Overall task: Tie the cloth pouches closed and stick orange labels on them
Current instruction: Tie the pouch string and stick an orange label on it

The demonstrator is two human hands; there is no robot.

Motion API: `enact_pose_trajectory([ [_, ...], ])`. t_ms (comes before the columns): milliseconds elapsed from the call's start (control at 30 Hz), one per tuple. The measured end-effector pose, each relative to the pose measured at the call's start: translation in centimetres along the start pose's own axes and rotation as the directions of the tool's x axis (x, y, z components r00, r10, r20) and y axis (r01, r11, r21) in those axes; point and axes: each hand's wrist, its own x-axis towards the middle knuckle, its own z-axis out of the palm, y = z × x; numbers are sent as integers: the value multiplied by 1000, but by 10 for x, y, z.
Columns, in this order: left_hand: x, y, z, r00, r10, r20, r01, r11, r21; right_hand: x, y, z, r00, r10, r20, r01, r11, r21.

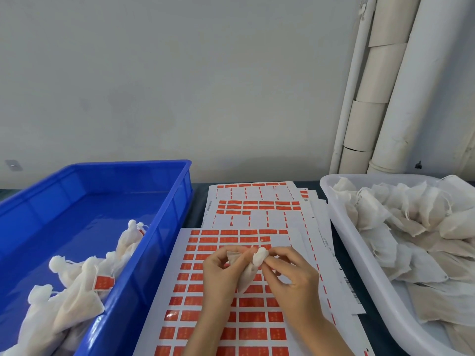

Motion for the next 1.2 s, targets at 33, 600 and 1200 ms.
enact_pose_trajectory([
  [33, -1, 0, 0, 1000, 20, 3, -20, 1000, 8, 0, 0, 0, 1000, 0, 0, 0, 1000, -2],
  [600, -5, 11, -2, 967, 113, 228, -132, 989, 67, -1, 4, -3, 1000, -22, -18, 20, 998, -61],
  [1200, -1, -2, -4, 955, 131, 266, -198, 950, 241, -3, 5, -4, 986, 138, 90, -129, 987, -98],
])
